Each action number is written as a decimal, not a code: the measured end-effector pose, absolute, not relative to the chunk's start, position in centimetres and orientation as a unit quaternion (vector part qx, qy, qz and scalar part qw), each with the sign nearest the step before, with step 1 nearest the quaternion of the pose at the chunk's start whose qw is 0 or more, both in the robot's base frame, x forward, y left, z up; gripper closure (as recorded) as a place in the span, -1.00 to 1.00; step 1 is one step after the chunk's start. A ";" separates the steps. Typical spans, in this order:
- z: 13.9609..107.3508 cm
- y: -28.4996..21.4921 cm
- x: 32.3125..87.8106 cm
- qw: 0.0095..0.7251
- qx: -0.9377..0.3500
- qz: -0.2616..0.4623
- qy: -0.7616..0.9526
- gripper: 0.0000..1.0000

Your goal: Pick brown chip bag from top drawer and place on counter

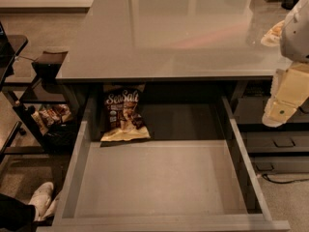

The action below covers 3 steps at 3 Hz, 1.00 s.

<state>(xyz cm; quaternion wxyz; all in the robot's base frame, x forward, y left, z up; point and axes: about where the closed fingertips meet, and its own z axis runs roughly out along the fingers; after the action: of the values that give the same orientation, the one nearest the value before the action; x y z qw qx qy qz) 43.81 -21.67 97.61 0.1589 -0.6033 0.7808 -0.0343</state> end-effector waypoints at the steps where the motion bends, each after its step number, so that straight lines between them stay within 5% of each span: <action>1: 95.4 -20.7 44.1 0.159 -0.606 -0.020 0.779 -1.00; 3: 92.3 -17.8 43.1 0.190 -0.576 0.033 0.794 -1.00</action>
Offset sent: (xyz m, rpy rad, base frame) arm 0.0086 0.0189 -0.0506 0.0413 0.0906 0.0394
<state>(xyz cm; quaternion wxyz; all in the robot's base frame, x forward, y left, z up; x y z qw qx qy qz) 43.09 -17.84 92.30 0.1905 -0.5761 0.7942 0.0331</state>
